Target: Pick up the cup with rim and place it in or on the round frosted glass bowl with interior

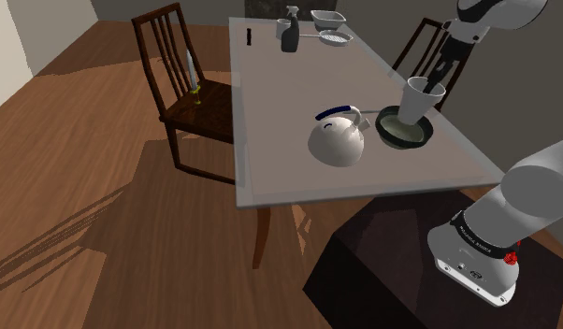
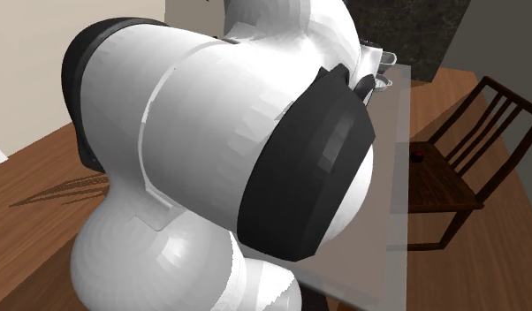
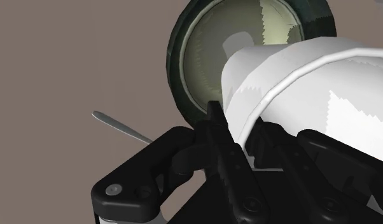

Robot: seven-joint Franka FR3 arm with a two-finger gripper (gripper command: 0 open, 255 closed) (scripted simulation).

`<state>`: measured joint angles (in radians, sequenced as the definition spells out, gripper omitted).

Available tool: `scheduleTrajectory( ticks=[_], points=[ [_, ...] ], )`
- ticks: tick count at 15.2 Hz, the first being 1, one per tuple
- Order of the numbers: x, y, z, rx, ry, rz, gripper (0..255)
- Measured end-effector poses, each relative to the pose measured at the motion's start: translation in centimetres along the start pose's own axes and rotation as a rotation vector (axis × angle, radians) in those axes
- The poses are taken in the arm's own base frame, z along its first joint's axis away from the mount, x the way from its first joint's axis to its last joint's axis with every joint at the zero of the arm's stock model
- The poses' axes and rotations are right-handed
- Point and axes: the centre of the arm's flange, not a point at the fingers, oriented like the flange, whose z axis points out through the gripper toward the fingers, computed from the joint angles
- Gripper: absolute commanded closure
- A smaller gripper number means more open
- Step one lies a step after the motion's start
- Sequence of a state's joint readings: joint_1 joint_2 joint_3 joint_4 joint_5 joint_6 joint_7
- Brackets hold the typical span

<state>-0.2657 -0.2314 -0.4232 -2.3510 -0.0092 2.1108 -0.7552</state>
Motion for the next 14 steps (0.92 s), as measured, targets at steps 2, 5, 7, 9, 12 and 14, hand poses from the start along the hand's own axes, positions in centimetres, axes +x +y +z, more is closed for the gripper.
scheduleTrajectory(
  ticks=[2,5,7,9,12,14],
  points=[
    [-0.05,-0.1,0.31,0.0,0.0,0.0,255],
    [-0.06,-0.13,0.41,0.0,0.0,0.0,255],
    [-0.06,-0.14,0.42,0.0,0.0,0.0,255],
    [-0.06,-0.14,0.41,0.0,0.001,0.0,0],
    [-0.05,-0.14,0.4,-0.001,0.001,0.0,0],
    [-0.05,-0.14,0.4,-0.001,0.001,0.0,0]
  ],
)
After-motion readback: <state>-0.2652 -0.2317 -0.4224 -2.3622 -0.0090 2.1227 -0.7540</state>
